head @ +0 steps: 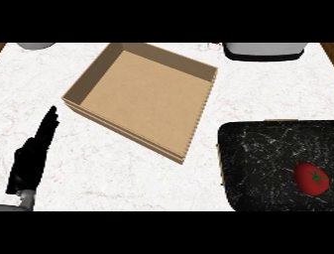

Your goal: Pick the tomato from the tray and place it in the cardboard box

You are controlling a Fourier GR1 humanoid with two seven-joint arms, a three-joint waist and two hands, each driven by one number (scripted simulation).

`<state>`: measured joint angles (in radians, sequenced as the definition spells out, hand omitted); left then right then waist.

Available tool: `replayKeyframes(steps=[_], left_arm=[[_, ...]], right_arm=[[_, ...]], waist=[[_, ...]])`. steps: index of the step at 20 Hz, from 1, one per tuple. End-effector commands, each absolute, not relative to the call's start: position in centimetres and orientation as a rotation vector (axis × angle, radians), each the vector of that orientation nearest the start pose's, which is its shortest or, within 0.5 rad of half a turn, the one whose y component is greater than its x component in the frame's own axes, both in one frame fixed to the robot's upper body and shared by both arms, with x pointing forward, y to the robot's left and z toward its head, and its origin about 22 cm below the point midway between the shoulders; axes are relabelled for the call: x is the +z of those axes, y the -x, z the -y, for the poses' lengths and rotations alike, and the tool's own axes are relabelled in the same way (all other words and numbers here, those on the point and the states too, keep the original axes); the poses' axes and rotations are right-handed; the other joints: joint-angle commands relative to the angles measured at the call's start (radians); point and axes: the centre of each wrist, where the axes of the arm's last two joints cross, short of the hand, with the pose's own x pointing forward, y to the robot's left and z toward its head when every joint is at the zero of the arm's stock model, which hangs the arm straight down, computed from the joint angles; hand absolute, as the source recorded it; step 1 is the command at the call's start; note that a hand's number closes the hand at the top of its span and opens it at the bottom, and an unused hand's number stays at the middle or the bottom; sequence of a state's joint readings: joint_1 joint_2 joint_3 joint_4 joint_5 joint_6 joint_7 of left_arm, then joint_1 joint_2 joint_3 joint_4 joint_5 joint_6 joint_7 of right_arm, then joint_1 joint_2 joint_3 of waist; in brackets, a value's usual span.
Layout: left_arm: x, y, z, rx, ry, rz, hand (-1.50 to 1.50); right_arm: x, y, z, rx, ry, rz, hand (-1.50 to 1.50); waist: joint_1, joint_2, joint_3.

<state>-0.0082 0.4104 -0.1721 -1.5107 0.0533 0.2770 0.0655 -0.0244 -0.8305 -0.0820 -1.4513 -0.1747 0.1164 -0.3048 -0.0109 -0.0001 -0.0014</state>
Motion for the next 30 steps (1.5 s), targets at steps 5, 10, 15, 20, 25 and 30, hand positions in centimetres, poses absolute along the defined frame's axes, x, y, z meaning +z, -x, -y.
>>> replayKeyframes(steps=[5,10,15,20,25,30], left_arm=[[1.2,-24.7,-28.6,-0.183,-0.386,1.437,0.00],[1.0,-24.0,-30.2,-0.196,-0.387,1.436,0.00],[3.6,-25.1,-28.2,-0.206,-0.385,1.452,0.00],[0.0,-23.7,-30.0,-0.179,-0.393,1.443,0.00],[1.1,-23.8,-26.8,-0.193,-0.378,1.430,0.00],[0.3,-24.2,-28.2,-0.200,-0.382,1.431,0.00]], right_arm=[[16.9,-23.7,42.9,1.142,0.495,1.274,-1.50],[16.7,-22.9,40.5,1.238,0.429,1.136,-1.50],[15.3,-22.3,36.7,1.243,0.476,1.069,-1.50],[12.1,-21.5,34.4,1.196,0.501,1.054,-1.50],[12.4,-21.5,36.2,1.219,0.558,0.988,-1.50],[9.6,-22.1,37.4,1.213,0.532,0.981,-1.50]], waist=[[-0.003,-0.002,-0.002],[0.004,-0.002,0.000],[0.007,-0.002,0.001],[0.010,0.000,0.001],[0.009,-0.001,0.001],[0.011,0.001,0.002]])
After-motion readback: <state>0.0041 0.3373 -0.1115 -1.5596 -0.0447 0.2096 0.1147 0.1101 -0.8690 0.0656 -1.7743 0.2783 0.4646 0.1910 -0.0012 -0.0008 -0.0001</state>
